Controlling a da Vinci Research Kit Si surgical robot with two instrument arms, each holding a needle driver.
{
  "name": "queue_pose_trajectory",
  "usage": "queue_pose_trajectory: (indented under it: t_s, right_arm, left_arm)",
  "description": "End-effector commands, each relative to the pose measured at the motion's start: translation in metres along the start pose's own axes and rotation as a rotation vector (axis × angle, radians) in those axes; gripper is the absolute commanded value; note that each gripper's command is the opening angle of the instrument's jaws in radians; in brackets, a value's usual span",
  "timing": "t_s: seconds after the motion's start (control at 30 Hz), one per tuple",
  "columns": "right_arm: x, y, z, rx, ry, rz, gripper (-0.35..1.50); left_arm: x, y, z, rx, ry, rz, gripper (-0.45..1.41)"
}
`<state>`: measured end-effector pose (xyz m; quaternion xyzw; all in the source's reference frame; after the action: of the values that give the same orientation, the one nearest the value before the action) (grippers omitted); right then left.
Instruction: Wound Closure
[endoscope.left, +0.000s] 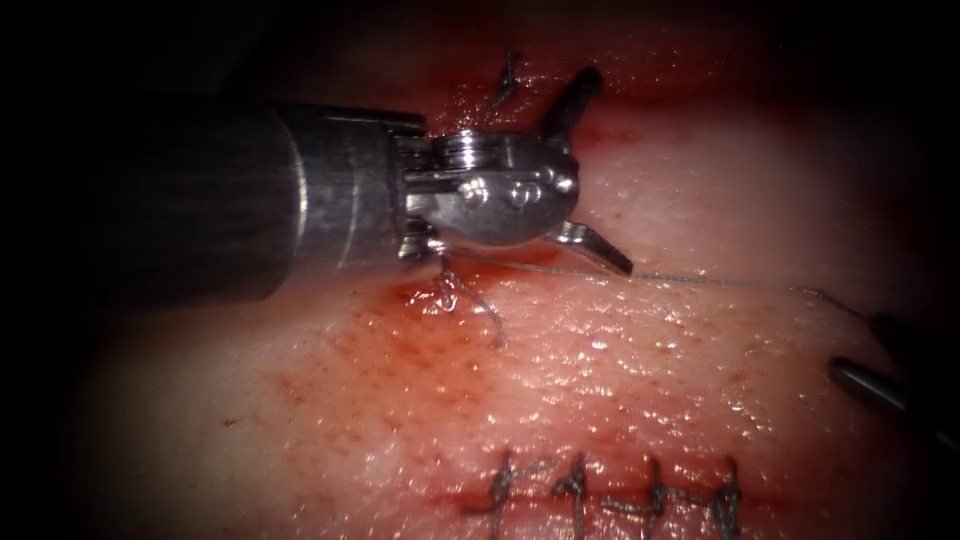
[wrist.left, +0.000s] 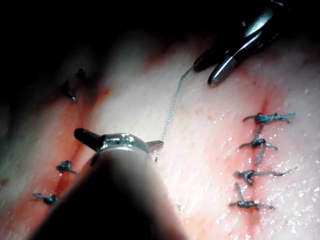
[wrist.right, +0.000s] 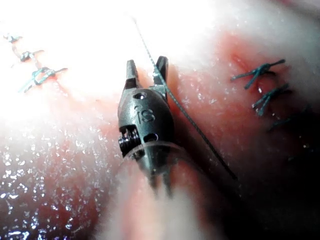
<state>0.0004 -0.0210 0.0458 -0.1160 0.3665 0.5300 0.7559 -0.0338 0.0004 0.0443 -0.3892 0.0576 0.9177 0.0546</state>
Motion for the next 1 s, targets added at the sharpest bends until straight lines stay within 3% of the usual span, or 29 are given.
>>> queue_pose_trajectory:
  t_s: [0.03, 0.4, 0.57, 0.7, 1.0]
  right_arm:
    - [-0.0008, -0.0011, 0.0007, 0.006, 0.001, 0.002, 0.54]
    - [-0.0010, -0.0023, 0.0012, 0.043, 0.010, -0.002, 0.61]
    - [-0.0009, -0.0023, 0.0009, 0.064, 0.008, -0.003, 0.69]
    - [-0.0005, -0.0025, 0.0001, 0.087, -0.012, -0.007, 0.74]
    - [0.0001, -0.0047, -0.0002, 0.131, -0.008, -0.014, 0.74]
  left_arm:
    - [-0.0004, 0.0001, -0.0002, 0.000, -0.009, 0.004, 1.33]
    - [-0.0068, -0.0005, -0.0088, 0.035, -0.048, 0.011, 1.26]
    - [-0.0108, -0.0008, -0.0126, 0.042, -0.099, 0.032, 1.16]
    - [-0.0148, -0.0014, -0.0145, 0.028, -0.111, 0.055, 0.98]
    - [-0.0191, -0.0037, -0.0131, -0.048, -0.156, 0.072, 0.82]
